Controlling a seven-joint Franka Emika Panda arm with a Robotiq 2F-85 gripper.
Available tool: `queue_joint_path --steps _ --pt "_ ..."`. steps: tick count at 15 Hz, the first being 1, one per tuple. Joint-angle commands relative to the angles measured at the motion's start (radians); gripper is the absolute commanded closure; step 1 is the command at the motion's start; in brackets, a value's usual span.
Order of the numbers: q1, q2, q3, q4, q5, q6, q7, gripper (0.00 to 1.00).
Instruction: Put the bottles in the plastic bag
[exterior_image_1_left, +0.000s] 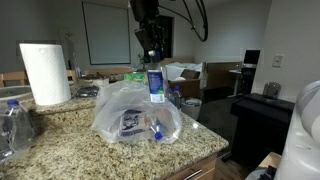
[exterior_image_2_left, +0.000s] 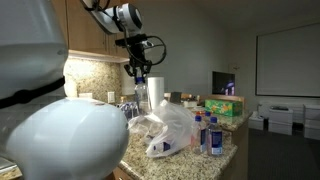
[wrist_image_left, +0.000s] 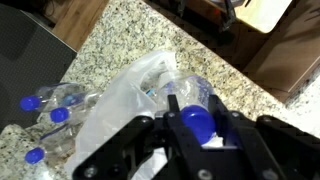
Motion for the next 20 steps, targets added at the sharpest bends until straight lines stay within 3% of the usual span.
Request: queue_joint_path --steps 1,4,9,13,20 --pt "0.033 0.007 0.024 -0.089 0.042 0.032 0.039 0.89" --pt "0.055 0.002 0.058 -0.186 0.024 0.167 0.109 0.89" --pt "0.060 0.036 0.131 -0.361 -0.079 0.545 0.309 0.89" --pt "0.031 0.097 0.158 -0.435 -0.285 0.749 0.467 0.89" --pt "-0.026 0.178 0.122 -0.422 -0.740 0.931 0.739 0.89"
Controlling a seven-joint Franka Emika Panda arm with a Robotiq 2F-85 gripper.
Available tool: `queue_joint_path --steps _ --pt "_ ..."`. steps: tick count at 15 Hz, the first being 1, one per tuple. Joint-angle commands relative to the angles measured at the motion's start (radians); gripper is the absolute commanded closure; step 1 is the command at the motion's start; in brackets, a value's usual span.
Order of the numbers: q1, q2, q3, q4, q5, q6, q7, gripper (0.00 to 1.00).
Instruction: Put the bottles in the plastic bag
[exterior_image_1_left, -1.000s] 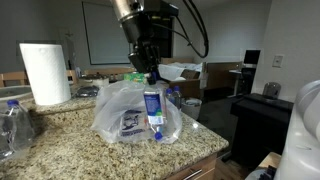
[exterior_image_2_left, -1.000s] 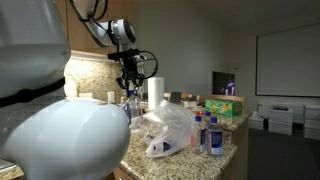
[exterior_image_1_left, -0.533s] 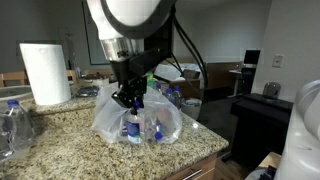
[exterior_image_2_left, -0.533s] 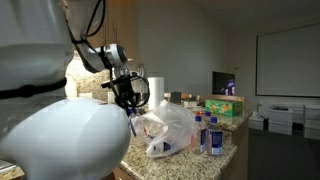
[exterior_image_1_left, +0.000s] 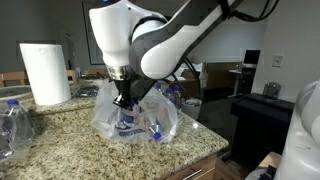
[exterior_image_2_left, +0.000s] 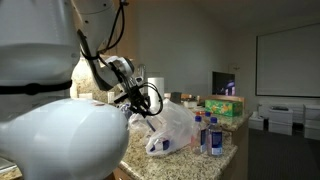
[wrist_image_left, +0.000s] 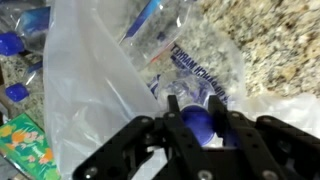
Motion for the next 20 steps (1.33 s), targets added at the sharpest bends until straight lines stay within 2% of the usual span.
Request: queue_joint_path --steps 1,6,11,12,13,15,20 --pt "-0.023 0.049 -0.020 0.004 -0.222 0.071 0.149 0.89" --pt "0.002 0.138 -0.074 0.001 -0.455 0.084 0.311 0.89" --pt "0.020 0.205 -0.110 0.012 -0.537 0.069 0.351 0.89" --pt "0.023 0.209 -0.115 0.012 -0.539 0.068 0.348 0.78" --pt "0.025 0.212 -0.117 0.011 -0.539 0.066 0.346 0.41" --pt "0.028 0.223 -0.120 0.012 -0.535 0.060 0.345 0.35" --pt "0.039 0.243 -0.128 0.015 -0.522 0.047 0.345 0.03"
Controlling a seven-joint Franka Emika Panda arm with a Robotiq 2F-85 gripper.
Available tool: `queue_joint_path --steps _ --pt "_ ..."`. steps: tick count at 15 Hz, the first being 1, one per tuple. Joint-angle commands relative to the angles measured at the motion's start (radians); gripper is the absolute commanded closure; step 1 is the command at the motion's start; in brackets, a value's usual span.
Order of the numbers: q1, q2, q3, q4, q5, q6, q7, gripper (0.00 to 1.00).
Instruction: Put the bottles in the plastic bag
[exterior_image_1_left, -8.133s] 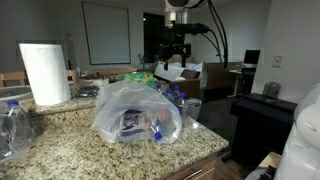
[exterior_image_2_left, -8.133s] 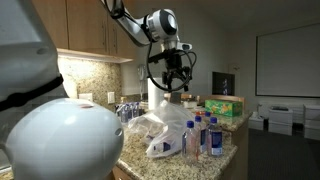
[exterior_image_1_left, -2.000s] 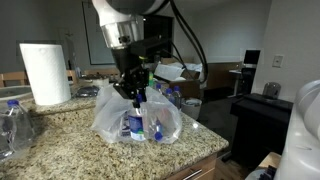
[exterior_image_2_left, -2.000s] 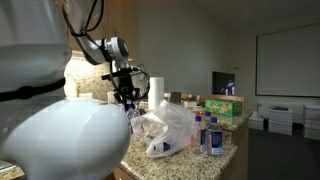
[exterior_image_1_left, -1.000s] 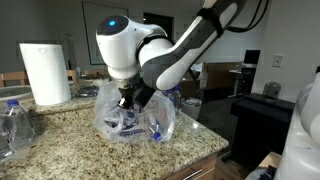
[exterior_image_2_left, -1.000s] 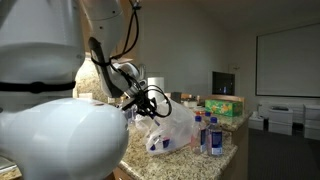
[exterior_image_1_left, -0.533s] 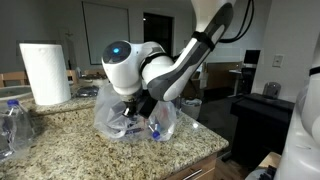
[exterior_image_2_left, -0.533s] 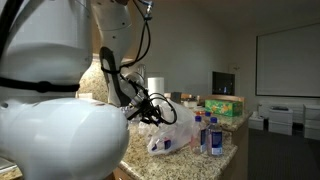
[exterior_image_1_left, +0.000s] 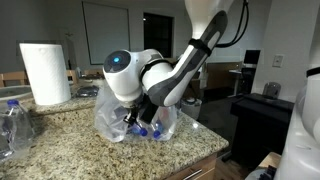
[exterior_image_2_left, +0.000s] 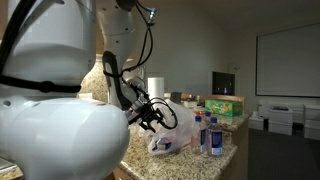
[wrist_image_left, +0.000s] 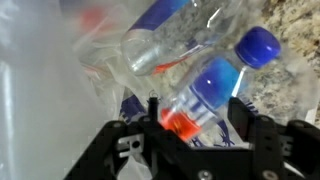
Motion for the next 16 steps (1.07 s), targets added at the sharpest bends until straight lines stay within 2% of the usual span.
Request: queue_joint_path --steps 1,2,4,9,14,16 --pt "0.019 0.011 -0.014 0.008 -0.006 -0.016 0.027 0.01" --pt "0.019 0.009 -0.015 0.009 0.001 -0.018 0.022 0.00" --pt "0.016 0.000 -0.014 0.011 0.085 -0.027 -0.040 0.00" --pt "0.004 -0.063 -0.021 0.040 0.484 -0.116 -0.279 0.00" --pt "0.003 -0.144 -0.034 0.126 0.906 -0.377 -0.567 0.00" --pt "0.004 -0.186 -0.038 0.155 1.029 -0.498 -0.645 0.00"
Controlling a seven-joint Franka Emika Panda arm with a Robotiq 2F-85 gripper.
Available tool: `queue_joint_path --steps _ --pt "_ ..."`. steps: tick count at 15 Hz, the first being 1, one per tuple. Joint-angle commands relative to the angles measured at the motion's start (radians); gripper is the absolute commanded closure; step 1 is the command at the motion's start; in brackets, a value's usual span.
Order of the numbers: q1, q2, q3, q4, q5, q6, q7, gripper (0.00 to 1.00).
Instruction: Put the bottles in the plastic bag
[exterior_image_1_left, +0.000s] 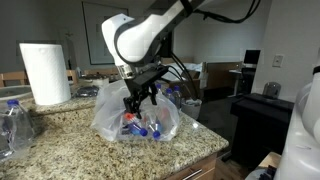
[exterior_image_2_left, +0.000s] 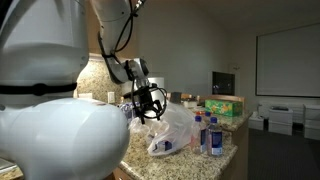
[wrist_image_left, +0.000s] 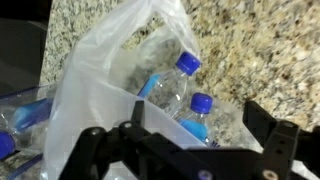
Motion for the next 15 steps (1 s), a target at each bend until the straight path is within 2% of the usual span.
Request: queue_joint_path --steps 1,3,5,11,15 --pt "0.001 -0.103 -0.013 0.024 0.200 -0.182 -0.145 0.00" --pt "-0.007 -0.154 -0.020 0.039 0.244 -0.247 -0.138 0.00" --pt "-0.022 -0.210 -0.031 0.039 0.247 -0.250 -0.096 0.00" --pt "-0.107 -0.319 -0.084 0.024 0.197 -0.178 -0.054 0.00" --pt "-0.192 -0.279 -0.135 0.050 0.108 -0.105 -0.084 0.00"
